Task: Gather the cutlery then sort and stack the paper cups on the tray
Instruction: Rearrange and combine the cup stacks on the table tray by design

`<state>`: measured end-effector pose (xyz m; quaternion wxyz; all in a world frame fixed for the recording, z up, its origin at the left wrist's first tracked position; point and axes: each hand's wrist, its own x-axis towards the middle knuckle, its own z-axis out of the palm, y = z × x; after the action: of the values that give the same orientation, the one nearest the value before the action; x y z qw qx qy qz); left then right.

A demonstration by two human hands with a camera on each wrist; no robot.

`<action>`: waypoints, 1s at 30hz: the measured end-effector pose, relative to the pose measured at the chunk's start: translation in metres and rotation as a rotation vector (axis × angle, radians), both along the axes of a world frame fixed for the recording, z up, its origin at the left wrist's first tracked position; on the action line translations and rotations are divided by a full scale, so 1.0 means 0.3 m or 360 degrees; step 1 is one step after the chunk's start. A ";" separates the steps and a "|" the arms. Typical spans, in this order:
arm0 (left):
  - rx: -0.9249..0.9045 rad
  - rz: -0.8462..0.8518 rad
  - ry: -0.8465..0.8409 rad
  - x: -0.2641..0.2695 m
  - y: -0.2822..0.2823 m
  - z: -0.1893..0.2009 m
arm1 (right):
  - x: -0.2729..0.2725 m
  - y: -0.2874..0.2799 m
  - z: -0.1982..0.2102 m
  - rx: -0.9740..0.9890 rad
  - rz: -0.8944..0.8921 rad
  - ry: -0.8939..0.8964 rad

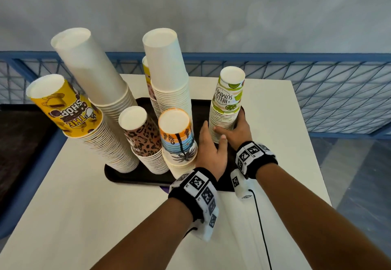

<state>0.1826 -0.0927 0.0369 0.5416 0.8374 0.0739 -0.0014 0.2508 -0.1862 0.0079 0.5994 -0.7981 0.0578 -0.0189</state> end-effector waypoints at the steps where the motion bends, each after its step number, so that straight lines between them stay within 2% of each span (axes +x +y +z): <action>1: -0.0054 0.0032 0.0001 0.018 -0.010 0.005 | 0.001 -0.003 0.006 0.0043 -0.0001 0.0033; 6: -0.0316 0.0118 -0.0041 0.074 -0.025 0.009 | -0.043 -0.036 0.007 -0.0004 0.0164 0.0092; 15: -0.0205 -0.0085 -0.0087 -0.037 0.021 -0.039 | -0.207 -0.031 -0.038 0.0004 0.0213 0.0151; 20: -0.0180 -0.0205 -0.0033 -0.124 0.064 0.007 | -0.260 -0.005 -0.004 -0.0005 0.0209 0.0170; 22: -0.0075 -0.0242 -0.0044 -0.183 0.092 0.039 | -0.283 0.003 0.015 0.0004 0.0206 0.0172; 24: 0.0073 -0.0112 -0.0076 -0.246 0.135 0.064 | -0.313 0.008 0.021 -0.0019 0.0214 0.0161; 26: 0.0127 0.0132 -0.0190 -0.287 0.193 0.076 | -0.342 0.013 0.015 -0.0058 0.0143 0.0165; 28: 0.0163 0.0402 -0.0273 -0.297 0.252 0.079 | -0.375 0.025 0.002 -0.0198 -0.0096 0.0216; 30: 0.0175 0.0609 -0.0234 -0.291 0.312 0.081 | -0.426 0.056 -0.007 -0.0304 -0.0313 0.0249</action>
<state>0.0954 0.0010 0.0611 0.4895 0.8342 0.1918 0.1666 0.1231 -0.1693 0.0058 0.5096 -0.8411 0.1801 -0.0207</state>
